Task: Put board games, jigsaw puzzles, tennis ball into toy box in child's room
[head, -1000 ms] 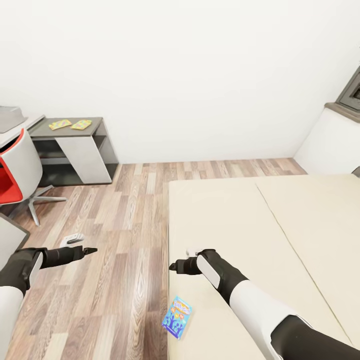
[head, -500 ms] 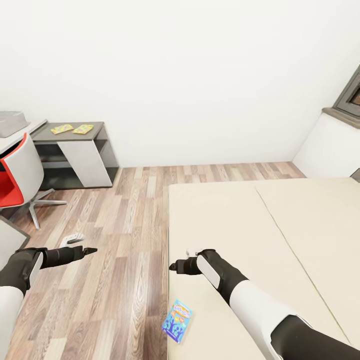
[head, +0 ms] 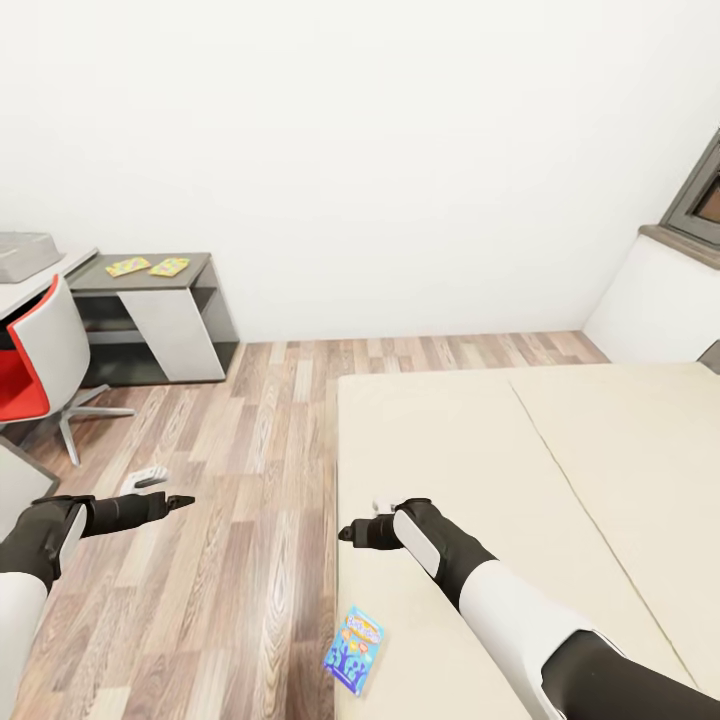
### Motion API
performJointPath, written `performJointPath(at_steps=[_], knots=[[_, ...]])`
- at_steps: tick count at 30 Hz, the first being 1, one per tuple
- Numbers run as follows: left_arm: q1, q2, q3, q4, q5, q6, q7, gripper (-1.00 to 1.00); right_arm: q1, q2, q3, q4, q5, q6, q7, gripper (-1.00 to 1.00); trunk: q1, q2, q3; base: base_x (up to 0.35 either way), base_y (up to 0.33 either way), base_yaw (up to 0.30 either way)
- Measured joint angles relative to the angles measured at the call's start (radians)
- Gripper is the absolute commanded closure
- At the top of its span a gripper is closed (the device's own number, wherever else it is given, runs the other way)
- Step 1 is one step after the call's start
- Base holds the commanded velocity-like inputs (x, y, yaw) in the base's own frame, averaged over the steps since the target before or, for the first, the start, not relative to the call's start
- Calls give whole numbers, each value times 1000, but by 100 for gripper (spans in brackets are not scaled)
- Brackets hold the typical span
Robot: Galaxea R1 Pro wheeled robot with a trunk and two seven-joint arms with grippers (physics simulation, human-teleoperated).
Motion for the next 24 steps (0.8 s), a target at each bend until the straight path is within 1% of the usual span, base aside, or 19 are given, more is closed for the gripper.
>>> performJointPath(at_steps=[24], knots=[[0, -1, 0, 0, 0, 0, 2, -100, 0, 0, 0, 0, 0, -18, 0, -100, 0, 0, 40, 0, 0, 0]])
